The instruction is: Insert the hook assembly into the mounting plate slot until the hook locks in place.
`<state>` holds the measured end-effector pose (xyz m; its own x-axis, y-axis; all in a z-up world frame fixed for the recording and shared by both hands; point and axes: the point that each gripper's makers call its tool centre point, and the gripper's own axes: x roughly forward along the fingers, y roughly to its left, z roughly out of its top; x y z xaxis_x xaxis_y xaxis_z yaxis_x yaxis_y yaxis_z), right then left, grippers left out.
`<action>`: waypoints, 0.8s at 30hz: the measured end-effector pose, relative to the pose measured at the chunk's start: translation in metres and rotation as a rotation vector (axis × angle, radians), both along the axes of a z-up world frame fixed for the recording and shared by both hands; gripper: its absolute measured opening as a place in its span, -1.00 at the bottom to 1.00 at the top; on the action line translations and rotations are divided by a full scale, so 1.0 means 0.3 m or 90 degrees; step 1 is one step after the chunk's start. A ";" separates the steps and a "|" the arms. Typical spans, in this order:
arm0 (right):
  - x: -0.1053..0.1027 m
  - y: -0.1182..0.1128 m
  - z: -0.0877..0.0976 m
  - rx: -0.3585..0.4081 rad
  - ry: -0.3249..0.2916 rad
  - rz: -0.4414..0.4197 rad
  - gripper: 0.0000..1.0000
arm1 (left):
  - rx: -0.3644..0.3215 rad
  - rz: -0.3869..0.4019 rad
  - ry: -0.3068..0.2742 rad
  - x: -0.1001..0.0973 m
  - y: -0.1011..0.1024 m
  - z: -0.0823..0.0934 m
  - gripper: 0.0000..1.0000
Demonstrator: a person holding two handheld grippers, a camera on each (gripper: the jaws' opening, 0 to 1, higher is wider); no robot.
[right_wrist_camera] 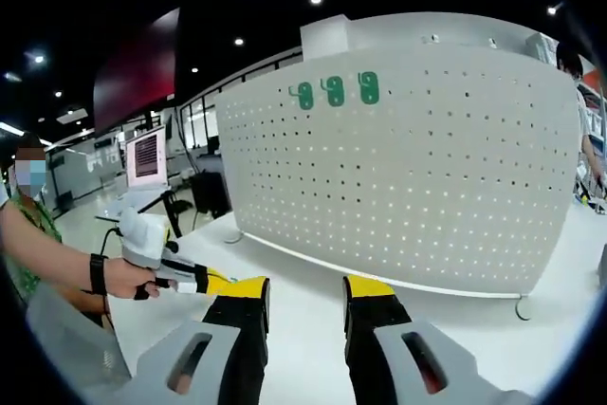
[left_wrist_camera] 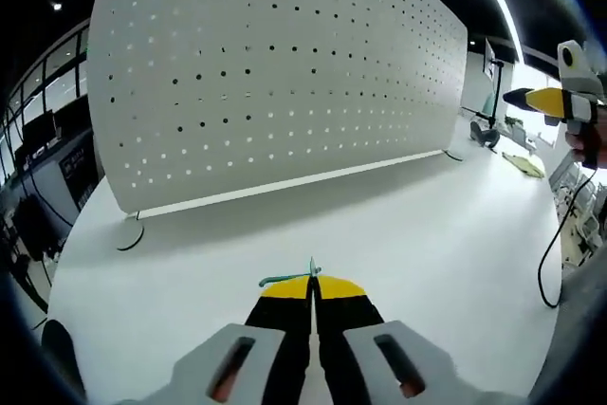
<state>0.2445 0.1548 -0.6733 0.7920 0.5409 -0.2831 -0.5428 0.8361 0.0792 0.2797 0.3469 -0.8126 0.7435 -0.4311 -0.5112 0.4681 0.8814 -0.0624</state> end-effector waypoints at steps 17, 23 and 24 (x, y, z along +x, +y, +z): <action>-0.010 0.010 0.000 0.014 0.000 0.001 -0.40 | -0.051 -0.072 -0.054 -0.069 -0.097 0.127 -0.98; -0.016 0.009 0.010 0.022 -0.004 0.001 -0.40 | -0.069 -0.098 -0.065 -0.102 -0.124 0.177 -0.98; -0.017 0.008 0.012 0.025 -0.004 0.001 -0.40 | -0.069 -0.103 -0.067 -0.107 -0.127 0.185 -0.98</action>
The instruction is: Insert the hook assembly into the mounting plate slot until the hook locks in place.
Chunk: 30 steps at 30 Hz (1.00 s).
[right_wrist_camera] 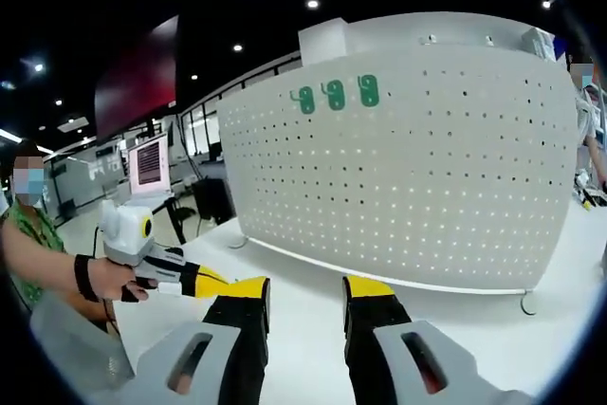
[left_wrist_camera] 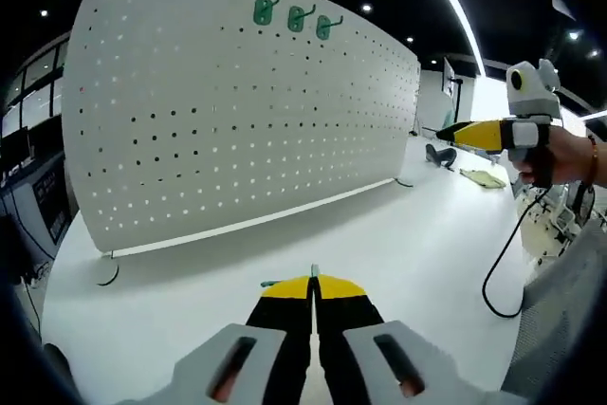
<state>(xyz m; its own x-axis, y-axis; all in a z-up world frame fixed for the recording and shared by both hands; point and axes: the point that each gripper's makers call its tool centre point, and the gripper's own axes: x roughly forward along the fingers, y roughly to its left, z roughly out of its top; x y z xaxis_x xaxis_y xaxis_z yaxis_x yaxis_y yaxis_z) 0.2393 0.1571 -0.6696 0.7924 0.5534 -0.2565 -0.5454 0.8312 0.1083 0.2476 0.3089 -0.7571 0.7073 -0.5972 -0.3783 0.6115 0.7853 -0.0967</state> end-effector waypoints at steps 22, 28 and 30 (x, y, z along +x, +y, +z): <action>-0.036 0.010 0.036 0.048 0.006 0.048 -0.43 | -0.074 -0.172 -0.061 -0.168 -0.150 0.227 -0.98; -0.066 0.033 0.042 0.092 0.032 0.094 -0.45 | -0.092 -0.224 -0.087 -0.225 -0.189 0.302 -0.98; -0.068 0.029 0.043 0.095 0.035 0.096 -0.53 | -0.098 -0.226 -0.096 -0.232 -0.196 0.326 -0.98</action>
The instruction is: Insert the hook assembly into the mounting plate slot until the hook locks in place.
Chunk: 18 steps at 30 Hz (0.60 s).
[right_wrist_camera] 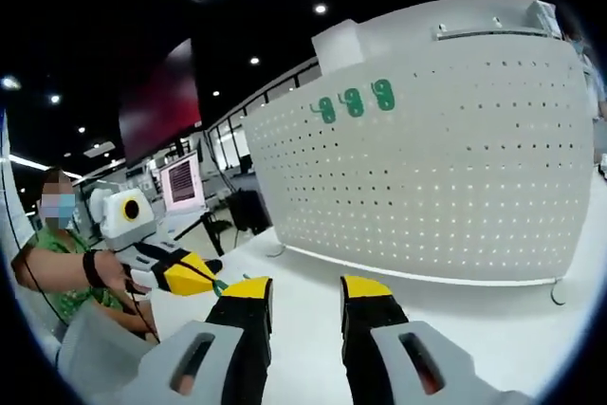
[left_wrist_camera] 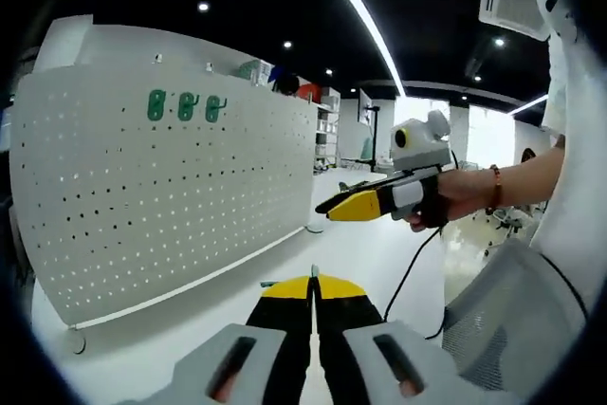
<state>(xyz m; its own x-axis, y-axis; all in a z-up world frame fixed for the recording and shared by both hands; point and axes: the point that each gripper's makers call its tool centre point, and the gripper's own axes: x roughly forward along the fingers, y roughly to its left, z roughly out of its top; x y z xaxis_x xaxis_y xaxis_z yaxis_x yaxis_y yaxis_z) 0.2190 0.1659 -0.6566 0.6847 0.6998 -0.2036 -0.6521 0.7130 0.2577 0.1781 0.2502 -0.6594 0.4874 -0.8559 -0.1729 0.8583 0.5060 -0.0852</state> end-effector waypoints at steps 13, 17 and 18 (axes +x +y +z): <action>-0.061 0.052 0.044 0.065 0.009 0.068 -0.54 | -0.041 -0.063 -0.028 -0.061 -0.056 0.093 -0.98; -0.093 0.070 0.080 0.078 -0.017 0.105 -0.60 | -0.042 -0.063 -0.026 -0.060 -0.052 0.093 -0.98; -0.109 0.079 0.092 0.086 -0.020 0.124 -0.63 | -0.043 -0.065 -0.025 -0.061 -0.051 0.093 -0.98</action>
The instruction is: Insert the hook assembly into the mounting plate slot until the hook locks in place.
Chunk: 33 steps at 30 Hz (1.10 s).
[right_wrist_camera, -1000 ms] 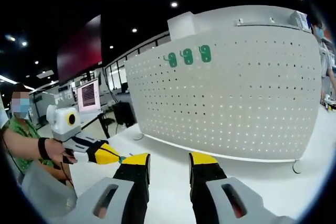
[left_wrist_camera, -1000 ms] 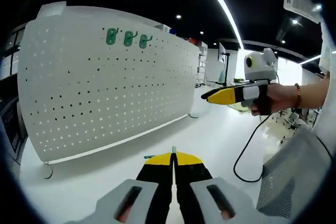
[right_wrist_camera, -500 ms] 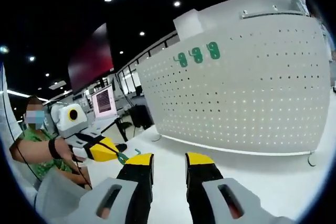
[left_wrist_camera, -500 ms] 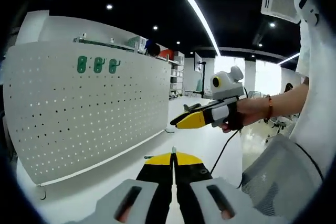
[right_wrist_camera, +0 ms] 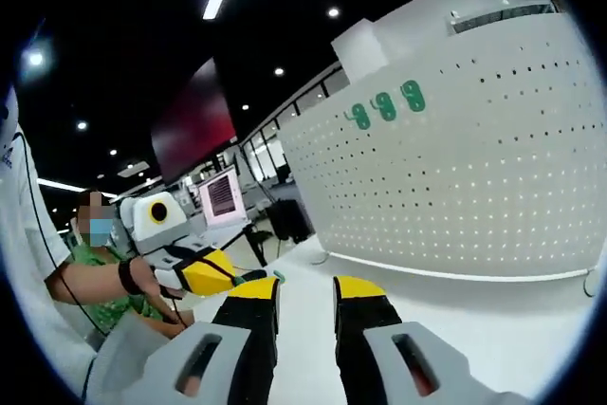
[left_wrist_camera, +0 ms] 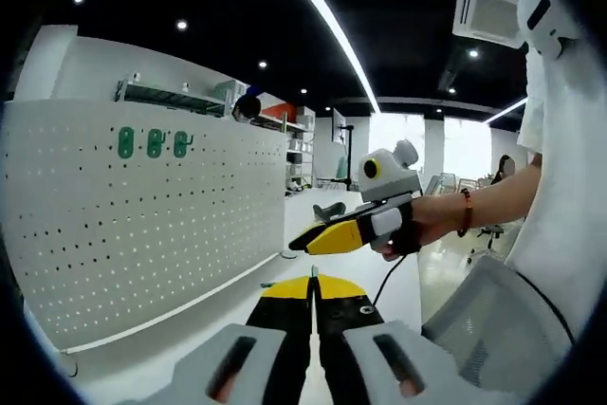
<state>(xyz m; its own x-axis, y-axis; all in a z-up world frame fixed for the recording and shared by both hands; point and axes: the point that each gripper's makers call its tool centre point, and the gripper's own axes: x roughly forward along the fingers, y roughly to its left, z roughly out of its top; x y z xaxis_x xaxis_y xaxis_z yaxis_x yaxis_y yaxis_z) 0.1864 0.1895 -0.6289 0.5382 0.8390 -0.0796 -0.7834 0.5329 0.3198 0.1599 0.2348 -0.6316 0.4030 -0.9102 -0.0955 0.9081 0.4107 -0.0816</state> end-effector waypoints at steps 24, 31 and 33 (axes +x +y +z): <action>-0.188 0.084 -0.036 -0.067 0.010 0.238 -0.86 | 0.006 -0.130 0.049 -0.101 -0.045 -0.018 -0.98; -0.202 0.083 -0.042 -0.073 0.013 0.255 -0.96 | 0.002 -0.147 0.057 -0.116 -0.052 -0.015 -0.98; -0.218 0.086 -0.039 -0.068 0.018 0.272 -0.99 | 0.000 -0.155 0.062 -0.120 -0.051 -0.013 -0.98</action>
<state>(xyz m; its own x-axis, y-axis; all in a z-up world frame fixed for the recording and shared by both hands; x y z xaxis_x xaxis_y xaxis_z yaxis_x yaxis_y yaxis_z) 0.1208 0.2152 -0.6405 0.1412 0.9720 -0.1877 -0.9321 0.1944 0.3055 0.1238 0.2195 -0.6356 0.1605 -0.9794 -0.1223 0.9682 0.1803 -0.1733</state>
